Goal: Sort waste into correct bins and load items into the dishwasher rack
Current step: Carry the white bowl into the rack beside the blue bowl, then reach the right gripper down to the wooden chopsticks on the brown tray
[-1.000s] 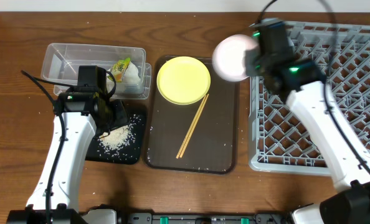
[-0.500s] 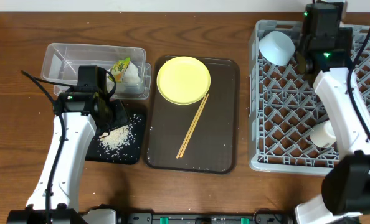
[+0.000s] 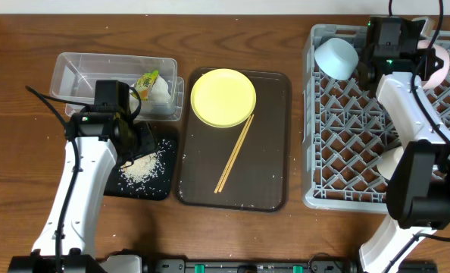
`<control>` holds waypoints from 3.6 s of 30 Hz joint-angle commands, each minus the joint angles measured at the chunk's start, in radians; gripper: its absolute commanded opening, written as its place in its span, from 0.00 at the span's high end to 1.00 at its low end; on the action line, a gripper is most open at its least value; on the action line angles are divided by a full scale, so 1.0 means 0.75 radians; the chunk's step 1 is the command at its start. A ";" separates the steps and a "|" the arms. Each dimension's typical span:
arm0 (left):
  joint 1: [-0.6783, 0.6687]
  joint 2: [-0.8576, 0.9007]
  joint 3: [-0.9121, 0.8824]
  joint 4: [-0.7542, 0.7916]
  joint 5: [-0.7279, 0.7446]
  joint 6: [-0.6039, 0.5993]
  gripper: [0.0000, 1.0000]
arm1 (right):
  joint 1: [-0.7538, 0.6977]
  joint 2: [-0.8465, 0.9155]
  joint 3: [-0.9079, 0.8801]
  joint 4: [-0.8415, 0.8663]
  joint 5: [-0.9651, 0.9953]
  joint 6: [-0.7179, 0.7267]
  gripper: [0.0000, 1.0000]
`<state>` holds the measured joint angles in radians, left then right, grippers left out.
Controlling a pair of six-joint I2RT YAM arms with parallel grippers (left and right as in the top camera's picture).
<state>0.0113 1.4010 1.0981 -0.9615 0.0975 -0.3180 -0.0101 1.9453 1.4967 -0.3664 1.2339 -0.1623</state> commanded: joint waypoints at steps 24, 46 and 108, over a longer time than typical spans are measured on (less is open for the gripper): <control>0.006 -0.004 0.001 -0.005 -0.015 -0.008 0.38 | 0.191 0.076 0.008 -0.347 -0.264 0.351 0.87; 0.006 -0.004 0.001 -0.027 -0.016 -0.008 0.37 | 0.211 -0.339 0.008 -0.516 -0.764 0.540 0.42; 0.006 -0.004 0.001 -0.023 -0.016 -0.008 0.37 | 0.981 0.255 -0.060 -0.790 -1.530 1.128 0.21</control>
<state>0.0113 1.4010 1.0981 -0.9760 0.0975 -0.3176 0.7197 2.0975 1.4647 -0.9497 0.0315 0.6624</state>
